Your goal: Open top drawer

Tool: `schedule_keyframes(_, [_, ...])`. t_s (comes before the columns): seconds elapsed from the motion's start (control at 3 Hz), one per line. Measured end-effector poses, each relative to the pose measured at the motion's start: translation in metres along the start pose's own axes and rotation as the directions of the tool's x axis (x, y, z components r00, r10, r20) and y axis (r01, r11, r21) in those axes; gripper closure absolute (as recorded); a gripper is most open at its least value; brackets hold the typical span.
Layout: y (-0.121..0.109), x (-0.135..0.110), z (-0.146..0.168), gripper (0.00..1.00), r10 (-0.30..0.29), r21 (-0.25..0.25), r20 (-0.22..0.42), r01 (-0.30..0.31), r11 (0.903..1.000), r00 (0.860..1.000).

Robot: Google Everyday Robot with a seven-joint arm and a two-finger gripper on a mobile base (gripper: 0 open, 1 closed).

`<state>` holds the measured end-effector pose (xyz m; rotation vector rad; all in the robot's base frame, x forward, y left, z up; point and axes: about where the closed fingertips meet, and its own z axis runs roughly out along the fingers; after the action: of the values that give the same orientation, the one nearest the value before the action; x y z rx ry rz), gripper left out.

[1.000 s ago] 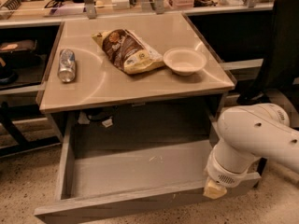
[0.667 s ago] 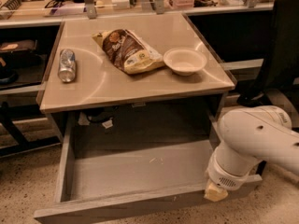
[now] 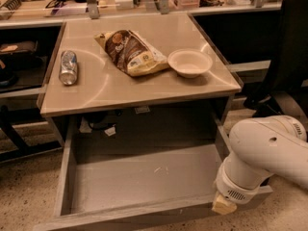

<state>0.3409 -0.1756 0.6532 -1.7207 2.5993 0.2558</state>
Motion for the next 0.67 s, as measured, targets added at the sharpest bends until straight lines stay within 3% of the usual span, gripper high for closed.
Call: schedule_keyframes(0.67, [0.018,0.017,0.002,1.0,0.044,-0.006,-0.003,-0.044,0.999,0.999])
